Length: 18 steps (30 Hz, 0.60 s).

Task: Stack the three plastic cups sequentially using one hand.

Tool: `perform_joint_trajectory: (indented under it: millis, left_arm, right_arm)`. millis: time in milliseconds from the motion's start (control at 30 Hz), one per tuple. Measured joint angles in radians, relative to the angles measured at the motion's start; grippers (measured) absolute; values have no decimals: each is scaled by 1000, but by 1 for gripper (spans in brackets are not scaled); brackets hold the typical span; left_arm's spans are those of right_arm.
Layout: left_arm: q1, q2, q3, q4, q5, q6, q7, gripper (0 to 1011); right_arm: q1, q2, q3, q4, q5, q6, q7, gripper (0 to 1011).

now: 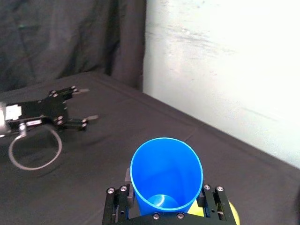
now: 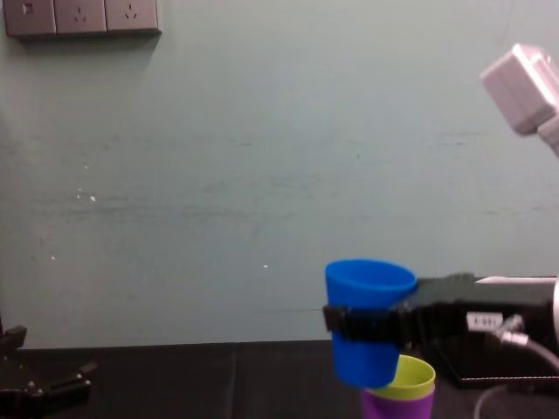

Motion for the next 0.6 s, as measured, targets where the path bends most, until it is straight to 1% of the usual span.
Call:
perform_joint_trajectory:
  millis: [67,167,267,600]
  left_arm:
    - [0,0,0,0,0,0,0,1000]
    - [0,0,0,0,0,0,0,1000]
    - [0,0,0,0,0,0,0,1000]
    - [0,0,0,0,0,0,0,1000]
  right_arm:
    - [15,4,5,3,4,8,-1,722]
    - [42,5,17,26,16,25,-16,722]
    - [55,5,22,48,22,28,-26,722]
    - [74,-4,18,104,28,24,-49,722]
